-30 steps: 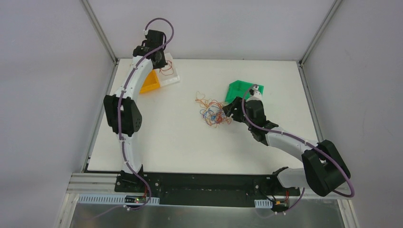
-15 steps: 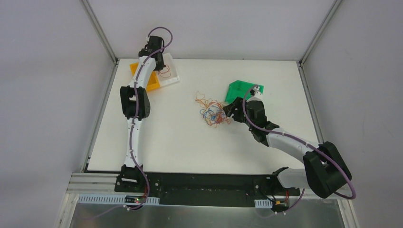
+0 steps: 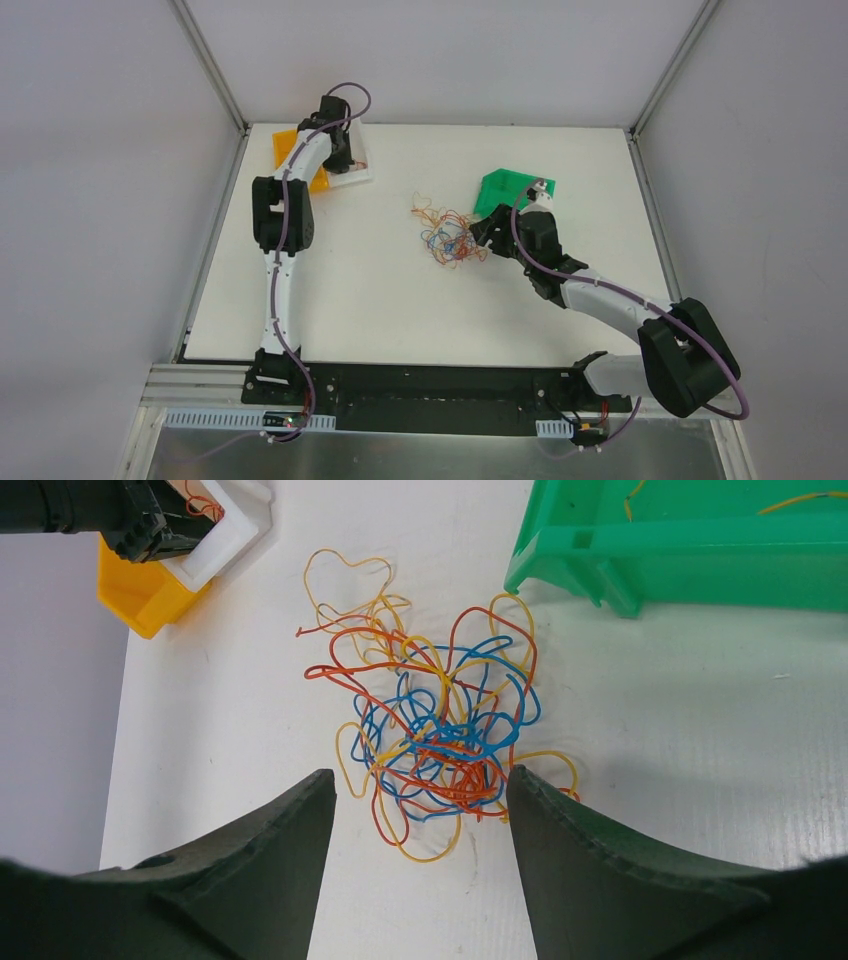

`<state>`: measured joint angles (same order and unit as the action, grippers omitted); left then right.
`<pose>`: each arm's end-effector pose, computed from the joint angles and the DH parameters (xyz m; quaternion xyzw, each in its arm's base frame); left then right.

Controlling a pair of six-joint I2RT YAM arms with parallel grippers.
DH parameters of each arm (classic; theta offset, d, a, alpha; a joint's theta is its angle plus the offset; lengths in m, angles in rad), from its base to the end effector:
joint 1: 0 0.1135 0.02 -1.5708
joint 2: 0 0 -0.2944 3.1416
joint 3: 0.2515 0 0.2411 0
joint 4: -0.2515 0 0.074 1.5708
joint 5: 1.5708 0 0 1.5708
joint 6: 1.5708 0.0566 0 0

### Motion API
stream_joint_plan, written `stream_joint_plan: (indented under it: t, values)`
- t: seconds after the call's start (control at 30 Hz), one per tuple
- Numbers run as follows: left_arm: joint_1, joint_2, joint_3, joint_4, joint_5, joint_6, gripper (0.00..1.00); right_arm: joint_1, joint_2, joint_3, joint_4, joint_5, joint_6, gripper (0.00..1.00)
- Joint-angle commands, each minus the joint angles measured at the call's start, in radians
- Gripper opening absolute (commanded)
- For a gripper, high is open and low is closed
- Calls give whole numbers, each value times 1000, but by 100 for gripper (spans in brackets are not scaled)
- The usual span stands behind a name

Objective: Untangle the cables
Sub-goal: Place the cable in the bin.

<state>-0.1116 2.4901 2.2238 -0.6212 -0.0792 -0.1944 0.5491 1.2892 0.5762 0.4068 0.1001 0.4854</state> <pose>0.5744 -0.0599 0.1873 -0.0522 0.9401 -0.0142 0.3366 0.2404 0.1404 0.2497 0.0039 0.8062 0.2568 0.5330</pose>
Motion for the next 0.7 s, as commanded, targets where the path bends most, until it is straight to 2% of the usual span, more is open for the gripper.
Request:
stream_joint_plan:
  t: [0.0, 0.17, 0.4, 0.5, 0.67]
  values:
    - [-9, -117, -106, -35, 89, -54, 0, -5, -33, 6, 28, 5, 3, 67]
    - [-57, -268, -318, -20, 85, -109, 0, -6, -40, 5, 23, 9, -1, 66]
    - [-210, -490, -655, 106, 23, -218, 0, -6, -51, 2, 20, 14, -5, 67]
    - [-259, -534, -652, 124, 11, -237, 0, -8, -53, 2, 20, 19, -8, 67]
    - [-260, -656, -598, 82, -30, -195, 0, -8, -50, 2, 19, 22, -10, 67]
